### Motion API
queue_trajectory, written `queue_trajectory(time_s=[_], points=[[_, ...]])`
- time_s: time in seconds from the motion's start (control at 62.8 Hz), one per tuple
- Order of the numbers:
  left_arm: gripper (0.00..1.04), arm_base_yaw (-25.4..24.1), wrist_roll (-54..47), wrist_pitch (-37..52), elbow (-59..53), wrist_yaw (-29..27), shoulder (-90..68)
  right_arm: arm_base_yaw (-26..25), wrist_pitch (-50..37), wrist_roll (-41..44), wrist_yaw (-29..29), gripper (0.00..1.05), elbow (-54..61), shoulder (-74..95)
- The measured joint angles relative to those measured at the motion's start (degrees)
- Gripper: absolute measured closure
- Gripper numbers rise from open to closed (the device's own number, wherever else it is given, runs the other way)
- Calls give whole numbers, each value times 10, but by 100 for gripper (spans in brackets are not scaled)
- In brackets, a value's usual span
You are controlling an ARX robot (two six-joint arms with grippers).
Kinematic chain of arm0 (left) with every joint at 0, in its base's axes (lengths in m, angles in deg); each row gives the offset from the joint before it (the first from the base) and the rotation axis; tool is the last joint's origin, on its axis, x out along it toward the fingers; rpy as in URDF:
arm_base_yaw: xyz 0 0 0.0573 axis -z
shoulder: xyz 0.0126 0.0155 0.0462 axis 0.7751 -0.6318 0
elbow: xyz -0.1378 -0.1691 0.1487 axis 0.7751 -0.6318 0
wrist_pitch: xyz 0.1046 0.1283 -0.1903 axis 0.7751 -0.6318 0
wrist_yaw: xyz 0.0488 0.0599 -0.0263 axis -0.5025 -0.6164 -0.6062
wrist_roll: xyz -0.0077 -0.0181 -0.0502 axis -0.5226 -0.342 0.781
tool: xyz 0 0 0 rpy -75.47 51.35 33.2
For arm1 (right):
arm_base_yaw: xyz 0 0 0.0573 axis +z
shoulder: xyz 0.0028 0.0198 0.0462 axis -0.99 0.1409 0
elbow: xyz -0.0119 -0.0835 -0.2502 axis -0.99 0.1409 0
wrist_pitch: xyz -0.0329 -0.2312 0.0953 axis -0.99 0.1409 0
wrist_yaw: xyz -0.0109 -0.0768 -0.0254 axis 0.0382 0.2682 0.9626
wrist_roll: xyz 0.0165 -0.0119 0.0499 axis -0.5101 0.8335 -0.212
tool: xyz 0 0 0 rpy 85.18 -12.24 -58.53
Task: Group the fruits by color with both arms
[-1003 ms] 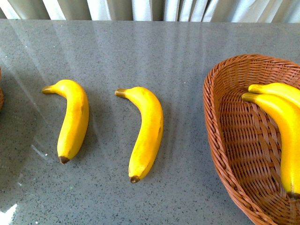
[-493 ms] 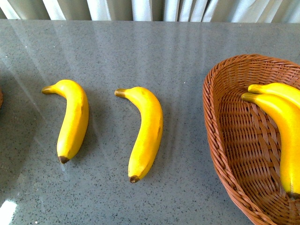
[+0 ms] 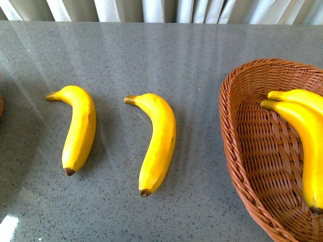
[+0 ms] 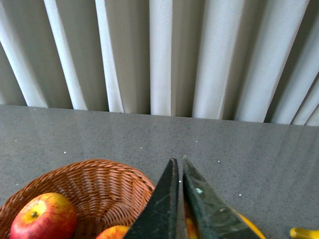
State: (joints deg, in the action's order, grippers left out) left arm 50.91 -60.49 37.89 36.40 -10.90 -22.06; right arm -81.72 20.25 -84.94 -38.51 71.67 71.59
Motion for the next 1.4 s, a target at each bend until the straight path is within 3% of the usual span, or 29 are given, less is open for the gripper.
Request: queue_trajectory(time_s=[0.175,0.271,0.828,1.4], points=[[103,0,-3,-47,-32,0,78,0,0,0,0,9,0,0],[103,0,-4,-25,-55,0,86,0,0,0,0,9,0,0],[103,0,-4,-229,-73,0,311,0,0,0,0,9,0,0],[103,0,-4,-351,-73,0,437,0,0,0,0,9,0,0]])
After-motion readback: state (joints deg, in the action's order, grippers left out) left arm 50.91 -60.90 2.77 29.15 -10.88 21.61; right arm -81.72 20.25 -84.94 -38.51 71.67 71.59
